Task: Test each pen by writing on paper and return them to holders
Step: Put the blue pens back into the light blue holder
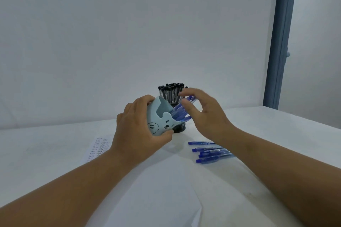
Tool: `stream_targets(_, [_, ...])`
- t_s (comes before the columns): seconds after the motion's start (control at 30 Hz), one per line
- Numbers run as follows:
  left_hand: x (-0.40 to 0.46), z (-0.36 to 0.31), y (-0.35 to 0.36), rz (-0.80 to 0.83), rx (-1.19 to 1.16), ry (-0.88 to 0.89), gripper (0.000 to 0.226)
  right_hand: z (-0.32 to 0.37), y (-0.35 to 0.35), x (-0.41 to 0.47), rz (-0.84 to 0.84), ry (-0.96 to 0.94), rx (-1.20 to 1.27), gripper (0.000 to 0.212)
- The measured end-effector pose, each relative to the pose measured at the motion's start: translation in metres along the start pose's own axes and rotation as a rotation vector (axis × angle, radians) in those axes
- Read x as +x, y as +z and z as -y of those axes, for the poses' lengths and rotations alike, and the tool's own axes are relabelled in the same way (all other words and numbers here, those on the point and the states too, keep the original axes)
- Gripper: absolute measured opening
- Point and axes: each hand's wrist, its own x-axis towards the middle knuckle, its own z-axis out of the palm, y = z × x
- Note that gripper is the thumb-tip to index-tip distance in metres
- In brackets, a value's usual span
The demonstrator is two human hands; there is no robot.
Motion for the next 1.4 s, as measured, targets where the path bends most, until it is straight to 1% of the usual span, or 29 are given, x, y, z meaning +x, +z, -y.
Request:
stream_targets(0.03, [0.000,0.002,0.000,-0.002,0.006,-0.011,0.078,0.001,-0.001,0.000,0.101,0.011,0.011,0.024])
stream_targets(0.07, [0.001,0.004,0.000,-0.002,0.010,-0.022,0.078,0.002,-0.003,0.000,0.196,0.031,0.056,0.035])
stream_targets(0.1, [0.001,0.006,0.000,-0.004,0.011,-0.033,0.077,0.003,-0.007,0.000,0.255,0.056,0.117,0.046])
stream_targets(0.17, [0.002,0.010,0.000,-0.003,0.021,-0.047,0.076,0.003,-0.016,0.005,0.268,0.114,0.180,0.061])
stream_targets(0.2, [0.003,0.012,-0.001,0.000,0.039,-0.050,0.077,0.001,-0.025,0.009,0.289,0.134,0.141,0.067])
stream_targets(0.23, [0.003,0.014,-0.001,0.006,0.066,-0.049,0.078,-0.002,-0.036,0.011,0.358,0.153,0.058,0.070])
stream_targets(0.27, [0.003,0.016,-0.002,0.011,0.095,-0.044,0.079,-0.004,-0.047,0.012,0.487,0.175,-0.060,0.070])
stream_targets(0.33, [0.003,0.019,-0.003,0.020,0.128,-0.034,0.079,-0.009,-0.065,0.011,0.829,0.259,-0.355,0.077])
stream_targets(0.37, [0.003,0.020,-0.004,0.025,0.132,-0.032,0.078,-0.011,-0.069,0.009,0.965,0.319,-0.481,0.083])
stream_targets(0.4, [0.003,0.020,-0.004,0.028,0.133,-0.030,0.078,-0.013,-0.070,0.007,1.033,0.366,-0.556,0.085])
stream_targets(0.43, [0.003,0.020,-0.004,0.031,0.135,-0.028,0.078,-0.014,-0.069,0.005,1.040,0.382,-0.581,0.081])
stream_targets(0.5, [0.003,0.019,-0.003,0.035,0.141,-0.027,0.078,-0.013,-0.063,0.006,0.980,0.359,-0.541,0.062])
stream_targets(0.57, [0.002,0.017,-0.002,0.035,0.143,-0.022,0.077,-0.012,-0.060,0.006,0.954,0.327,-0.525,0.048])
stream_targets(0.67, [0.002,0.016,-0.002,0.037,0.141,-0.011,0.076,-0.009,-0.058,0.005,0.984,0.278,-0.598,0.027])
stream_targets(0.73, [0.001,0.016,-0.002,0.041,0.140,-0.016,0.076,-0.008,-0.056,0.003,0.993,0.261,-0.641,0.022])
stream_targets(0.8, [0.001,0.016,-0.003,0.041,0.135,-0.017,0.076,-0.007,-0.055,0.000,0.958,0.254,-0.680,0.021])
stream_targets(0.87, [0.001,0.015,-0.003,0.051,0.129,-0.019,0.076,-0.007,-0.052,0.000,0.887,0.227,-0.725,0.022])
stream_targets(0.93, [0.001,0.014,-0.003,0.059,0.127,-0.016,0.077,-0.009,-0.050,0.001,0.778,0.176,-0.734,0.020])
stream_targets(1.0, [0.001,0.013,-0.004,0.060,0.129,-0.011,0.077,-0.012,-0.050,0.004,0.621,0.141,-0.663,0.019])
stream_targets(1.07, [0.001,0.012,-0.003,0.067,0.128,-0.007,0.077,-0.013,-0.050,0.008,0.398,0.144,-0.496,0.014])
stream_targets(1.17, [0.001,0.010,-0.003,0.070,0.119,0.011,0.077,-0.005,-0.049,0.012,0.087,0.209,0.034,0.010])
stream_targets(1.23, [0.000,0.009,-0.003,0.073,0.114,0.022,0.077,0.002,-0.047,0.013,-0.084,0.209,0.277,0.011])
stream_targets(1.3, [0.001,0.007,-0.003,0.089,0.110,0.045,0.078,0.010,-0.043,0.014,-0.234,0.201,0.391,0.012])
stream_targets(1.4, [0.002,0.003,-0.002,0.103,0.147,0.142,0.080,0.023,-0.036,0.016,-0.424,0.192,0.505,0.015])
